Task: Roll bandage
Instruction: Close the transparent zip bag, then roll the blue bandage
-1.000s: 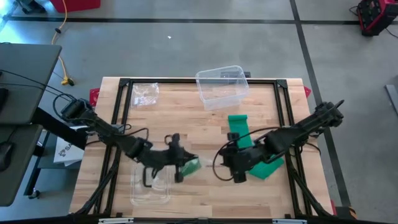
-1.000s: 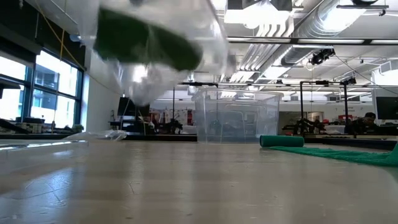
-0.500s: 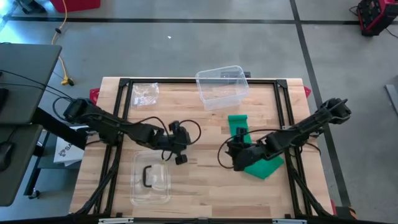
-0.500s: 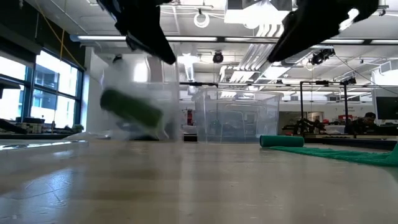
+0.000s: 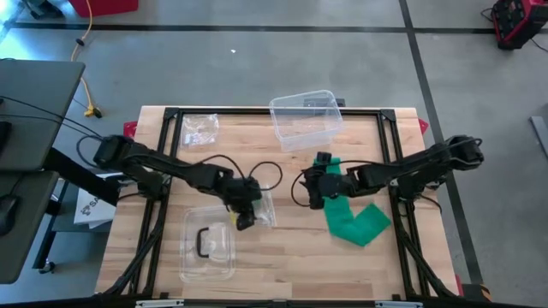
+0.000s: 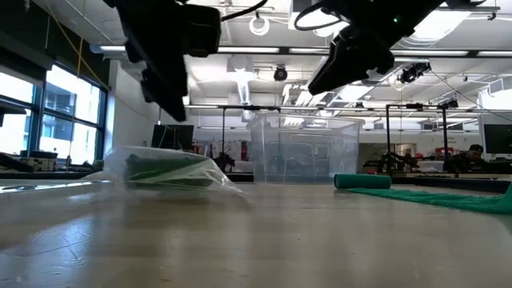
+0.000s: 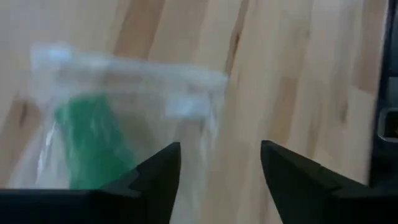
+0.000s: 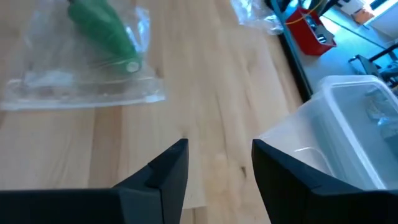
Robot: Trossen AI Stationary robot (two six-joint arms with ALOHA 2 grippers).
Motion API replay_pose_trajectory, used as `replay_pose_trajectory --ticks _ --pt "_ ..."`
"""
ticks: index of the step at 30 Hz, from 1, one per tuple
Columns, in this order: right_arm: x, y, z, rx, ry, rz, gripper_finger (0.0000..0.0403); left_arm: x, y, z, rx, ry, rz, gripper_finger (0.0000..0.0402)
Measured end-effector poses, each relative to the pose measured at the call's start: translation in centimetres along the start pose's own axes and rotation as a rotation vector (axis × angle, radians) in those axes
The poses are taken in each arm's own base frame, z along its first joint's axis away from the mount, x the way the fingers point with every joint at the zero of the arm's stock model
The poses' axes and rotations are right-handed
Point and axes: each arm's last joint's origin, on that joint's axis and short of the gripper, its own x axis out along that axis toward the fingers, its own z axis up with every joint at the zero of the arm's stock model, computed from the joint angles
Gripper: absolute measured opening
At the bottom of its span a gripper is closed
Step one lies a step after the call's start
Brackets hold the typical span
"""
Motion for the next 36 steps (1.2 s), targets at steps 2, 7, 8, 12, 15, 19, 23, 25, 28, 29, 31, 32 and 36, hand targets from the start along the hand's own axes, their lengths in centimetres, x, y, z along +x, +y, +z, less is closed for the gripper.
replay_pose_trajectory --ticks 2,7,8,12,15,19,23,25,28,29,31,32,36 --pt "-0.1 -0.3 0.1 0.014 -0.011 -0.008 0.0167 -1.6 0.4 0.1 -0.034 0.051 0.008 0.0221" --pt "-0.7 -0.8 0.4 0.056 -0.035 -0.015 0.0167 -6.9 1.3 1.0 -0.081 0.085 0.082 0.0219" --pt "-0.7 -0.8 0.4 0.060 -0.041 -0.016 0.0167 -8.0 1.3 1.3 -0.070 0.051 0.107 0.0219" --pt "-0.9 -0.9 0.9 0.076 -0.081 -0.022 0.0167 -11.2 1.6 2.1 0.004 -0.153 0.258 0.0219" --pt "-0.9 -1.0 1.1 0.043 -0.105 -0.028 0.0167 -12.7 2.0 2.1 0.045 -0.264 0.399 0.0218" --pt "-0.9 -1.1 1.5 0.018 -0.135 -0.036 0.0167 -13.2 3.2 2.2 0.030 -0.297 0.486 0.0218" --pt "-0.9 -1.1 1.4 0.040 -0.126 -0.032 0.0167 -12.0 5.1 2.2 0.035 -0.270 0.525 0.0218" --pt "-1.1 -1.0 1.1 0.080 -0.100 -0.021 0.0167 -11.3 6.1 2.5 0.045 -0.282 0.502 0.0218" --pt "-2.4 -0.9 0.7 0.155 -0.048 0.052 0.0167 -10.3 7.0 2.8 0.113 -0.319 0.472 0.0218" --pt "-3.1 -1.0 0.8 0.184 -0.027 0.102 0.0167 -10.0 7.1 2.9 0.144 -0.342 0.472 0.0218" --pt "-4.6 -1.2 1.1 0.258 0.020 0.201 0.0167 -9.6 7.1 3.2 0.212 -0.378 0.471 0.0218" --pt "-5.4 -1.4 1.1 0.294 0.054 0.245 0.0167 -9.5 7.0 3.3 0.246 -0.398 0.469 0.0218" --pt "-6.2 -2.0 0.0 0.325 0.171 0.303 0.0167 -9.2 6.4 4.0 0.367 -0.491 0.431 0.0218"
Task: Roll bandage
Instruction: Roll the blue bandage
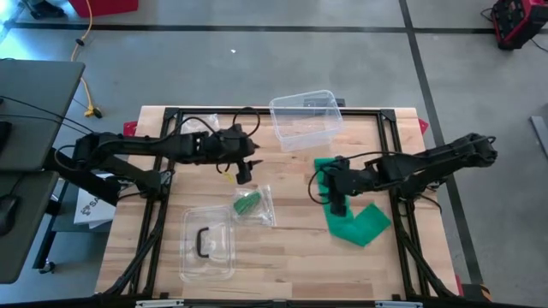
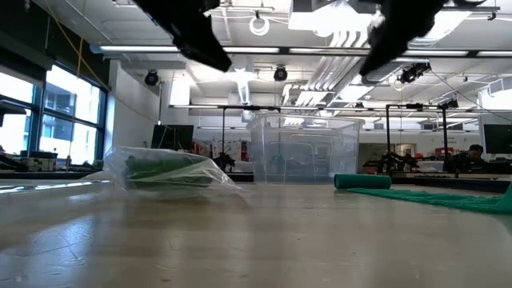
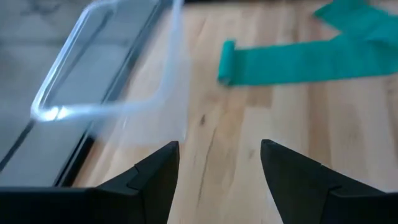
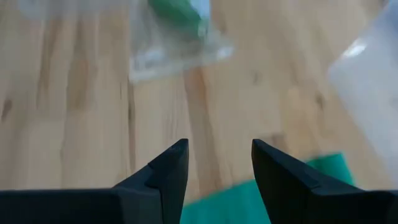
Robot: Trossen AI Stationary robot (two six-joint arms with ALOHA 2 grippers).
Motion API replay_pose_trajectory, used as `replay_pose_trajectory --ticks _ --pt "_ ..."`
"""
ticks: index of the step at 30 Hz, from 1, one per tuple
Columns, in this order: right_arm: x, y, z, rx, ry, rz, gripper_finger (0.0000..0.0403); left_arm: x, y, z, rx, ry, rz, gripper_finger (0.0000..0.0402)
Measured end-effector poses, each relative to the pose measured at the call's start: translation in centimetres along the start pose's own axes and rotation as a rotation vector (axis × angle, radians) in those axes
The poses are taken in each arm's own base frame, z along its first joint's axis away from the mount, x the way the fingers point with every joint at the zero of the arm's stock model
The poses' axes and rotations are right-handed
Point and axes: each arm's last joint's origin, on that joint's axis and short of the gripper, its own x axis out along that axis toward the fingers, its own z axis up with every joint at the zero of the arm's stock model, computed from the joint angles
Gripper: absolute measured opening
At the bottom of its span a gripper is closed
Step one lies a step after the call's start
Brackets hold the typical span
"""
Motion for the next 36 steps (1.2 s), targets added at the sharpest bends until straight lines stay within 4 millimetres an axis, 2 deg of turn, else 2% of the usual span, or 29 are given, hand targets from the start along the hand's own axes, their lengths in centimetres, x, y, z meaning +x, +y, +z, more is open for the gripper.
replay_pose_trajectory --ticks 4,7,14,19,23,27,33,36 --pt "2.0 -2.0 -2.4 0.074 0.131 0.086 0.0167 0.2 -0.3 0.3 0.023 -0.085 -0.088 0.0218" --pt "3.6 -4.2 -3.9 0.122 0.186 0.064 0.0167 0.4 -0.7 0.0 0.041 -0.092 -0.147 0.0218" --pt "5.4 -11.0 -5.8 0.130 0.222 -0.079 0.0167 0.9 -0.9 0.0 0.072 -0.093 -0.151 0.0218" --pt "6.4 -14.1 -6.3 0.067 0.224 -0.097 0.0167 1.7 -1.1 -0.2 0.076 -0.075 -0.154 0.0218" --pt "7.5 -15.5 -6.6 0.051 0.208 0.018 0.0167 2.6 -1.4 -0.5 0.073 -0.051 -0.158 0.0218" --pt "9.1 -16.4 -7.6 0.043 0.289 -0.023 0.0167 3.5 -1.8 -1.0 0.079 -0.015 -0.164 0.0218" --pt "10.8 -16.7 -8.4 0.021 0.358 -0.010 0.0164 3.7 -2.0 -1.1 0.061 -0.001 -0.170 0.0218" --pt "11.3 -16.7 -8.8 0.016 0.385 0.001 0.0146 3.5 -2.5 -1.1 0.048 0.000 -0.182 0.0218"
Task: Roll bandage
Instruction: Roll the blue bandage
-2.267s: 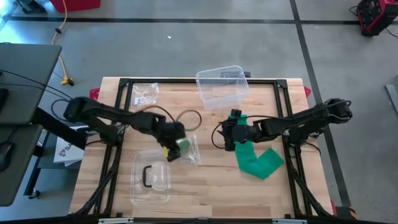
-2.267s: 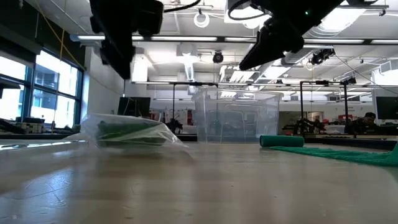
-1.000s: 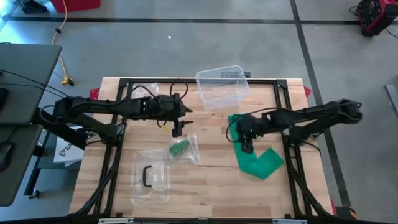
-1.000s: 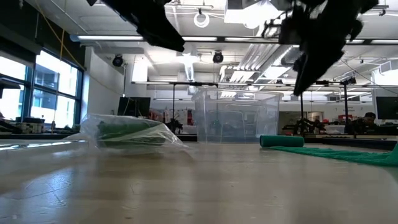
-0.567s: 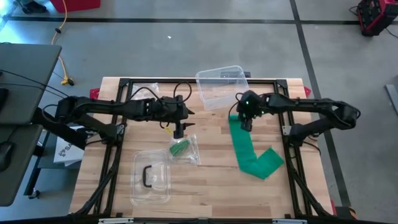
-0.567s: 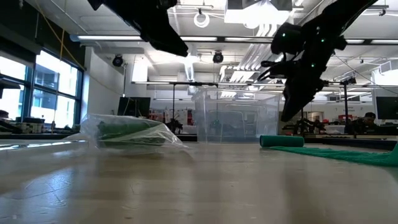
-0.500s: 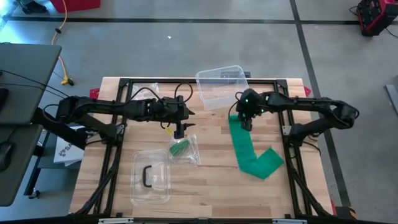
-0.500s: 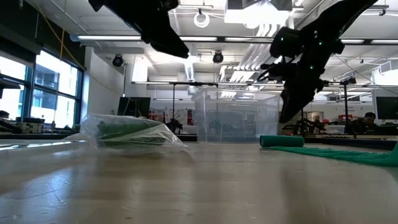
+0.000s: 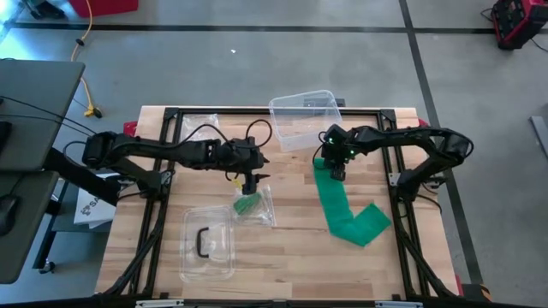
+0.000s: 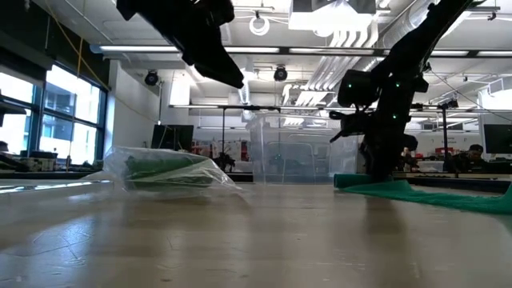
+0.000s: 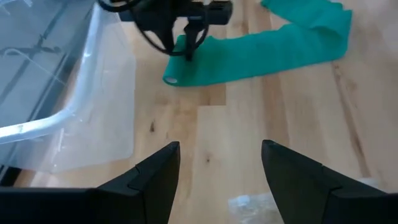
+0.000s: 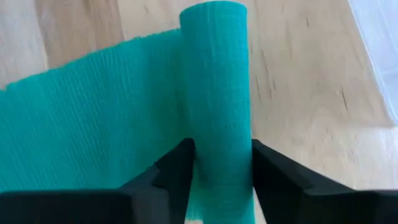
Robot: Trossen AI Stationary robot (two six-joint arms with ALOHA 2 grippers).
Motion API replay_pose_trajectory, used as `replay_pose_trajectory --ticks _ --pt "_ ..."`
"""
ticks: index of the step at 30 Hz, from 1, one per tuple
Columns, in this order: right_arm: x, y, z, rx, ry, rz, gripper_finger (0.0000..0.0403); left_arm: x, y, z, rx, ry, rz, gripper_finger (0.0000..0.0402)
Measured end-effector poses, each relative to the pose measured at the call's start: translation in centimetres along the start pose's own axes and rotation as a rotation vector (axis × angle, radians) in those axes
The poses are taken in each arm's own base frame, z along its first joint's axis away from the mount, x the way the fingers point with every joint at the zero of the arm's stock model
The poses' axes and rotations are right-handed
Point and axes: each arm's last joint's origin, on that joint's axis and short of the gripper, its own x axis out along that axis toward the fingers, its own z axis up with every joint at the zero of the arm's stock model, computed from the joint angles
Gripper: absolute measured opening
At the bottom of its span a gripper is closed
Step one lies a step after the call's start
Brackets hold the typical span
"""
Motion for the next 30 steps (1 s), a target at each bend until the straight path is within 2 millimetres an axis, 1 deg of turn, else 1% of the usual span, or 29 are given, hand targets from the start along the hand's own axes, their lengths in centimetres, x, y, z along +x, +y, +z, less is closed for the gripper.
replay_pose_trajectory --ticks 2,5,7,9,11,13,16,19,22,25,27,30 --pt "0.1 0.0 0.0 0.015 0.003 0.002 0.0121 -0.1 -0.5 0.1 0.003 -0.002 -0.013 0.0218" --pt "-0.3 0.3 0.0 0.067 0.001 0.011 0.0068 -0.2 -1.5 0.1 0.023 -0.003 -0.005 0.0218" --pt "-1.1 1.0 0.1 0.074 -0.003 0.012 0.0031 -0.3 -2.2 0.2 0.033 -0.003 0.029 0.0218" --pt "-2.3 2.0 0.7 0.050 -0.017 -0.013 0.0014 -0.5 -2.7 0.2 0.034 -0.002 0.085 0.0218" --pt "-4.0 3.5 1.6 0.016 -0.037 -0.077 0.0018 -0.6 -2.9 0.3 0.007 -0.002 0.167 0.0218" --pt "-5.8 5.5 2.6 -0.031 -0.078 -0.151 0.0031 -0.7 -3.1 0.3 -0.017 -0.009 0.209 0.0218" --pt "-8.8 8.8 4.3 -0.081 -0.197 -0.264 0.0039 -0.8 -3.3 0.8 -0.035 -0.058 0.177 0.0218" --pt "-11.0 12.4 5.5 -0.159 -0.311 -0.336 0.0031 -1.0 -4.2 1.5 -0.007 -0.129 0.114 0.0218" --pt "-13.0 15.8 6.1 -0.259 -0.407 -0.409 0.0024 -1.5 -5.7 2.4 0.078 -0.224 0.071 0.0218" --pt "-14.5 18.4 6.1 -0.324 -0.479 -0.509 0.0025 -2.2 -7.3 3.3 0.127 -0.330 0.036 0.0218" --pt "-15.4 19.7 5.9 -0.354 -0.527 -0.555 0.0029 -2.6 -8.2 3.7 0.137 -0.392 0.016 0.0218" --pt "-16.2 20.8 5.8 -0.376 -0.578 -0.585 0.0033 -3.0 -9.5 4.2 0.155 -0.457 -0.001 0.0218"
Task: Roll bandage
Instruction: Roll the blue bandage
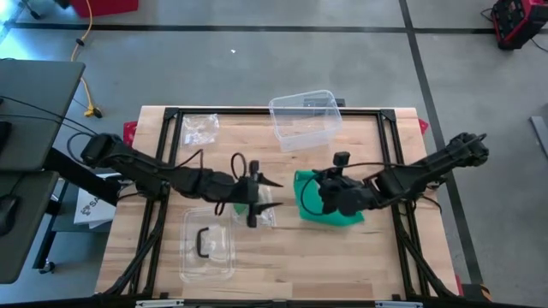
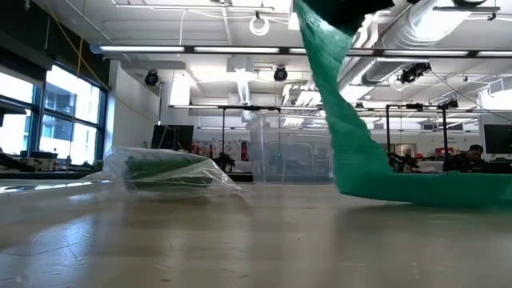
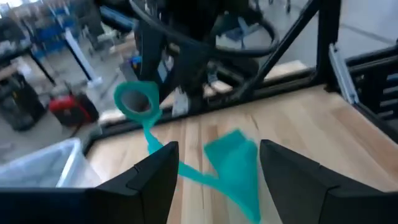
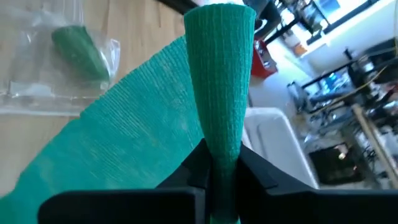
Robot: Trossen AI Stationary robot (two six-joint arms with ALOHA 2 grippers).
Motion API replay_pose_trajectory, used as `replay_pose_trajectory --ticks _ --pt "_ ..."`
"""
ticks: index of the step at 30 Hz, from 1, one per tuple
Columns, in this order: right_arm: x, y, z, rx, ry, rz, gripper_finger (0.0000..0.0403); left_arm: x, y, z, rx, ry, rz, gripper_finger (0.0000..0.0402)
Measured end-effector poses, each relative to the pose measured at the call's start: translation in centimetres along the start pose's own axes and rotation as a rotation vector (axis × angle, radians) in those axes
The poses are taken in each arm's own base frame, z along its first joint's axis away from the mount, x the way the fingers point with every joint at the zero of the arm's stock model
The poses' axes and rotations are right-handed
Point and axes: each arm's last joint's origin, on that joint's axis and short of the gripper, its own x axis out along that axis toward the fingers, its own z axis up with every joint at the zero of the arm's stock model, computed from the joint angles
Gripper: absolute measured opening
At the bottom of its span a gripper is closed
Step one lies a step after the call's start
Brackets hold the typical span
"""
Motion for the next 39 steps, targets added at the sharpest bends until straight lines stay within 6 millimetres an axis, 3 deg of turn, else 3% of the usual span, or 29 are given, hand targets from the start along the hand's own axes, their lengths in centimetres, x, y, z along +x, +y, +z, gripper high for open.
replay_pose_trajectory --ticks 6,15,19,39 --pt "-0.5 0.2 0.5 -0.003 -0.036 -0.006 0.0033 0.9 -1.3 0.9 0.039 -0.163 0.042 0.0204" --pt "-0.4 0.2 0.7 -0.022 -0.057 -0.016 0.0034 3.3 -0.7 0.6 -0.080 -0.137 0.206 0.0190" --pt "-0.4 0.1 0.7 -0.031 -0.055 -0.017 0.0034 3.3 -0.5 1.2 -0.088 -0.147 0.290 0.0187" --pt "-0.4 0.1 0.6 -0.051 -0.043 -0.041 0.0034 3.7 0.3 1.0 -0.260 -0.151 0.282 0.0185"
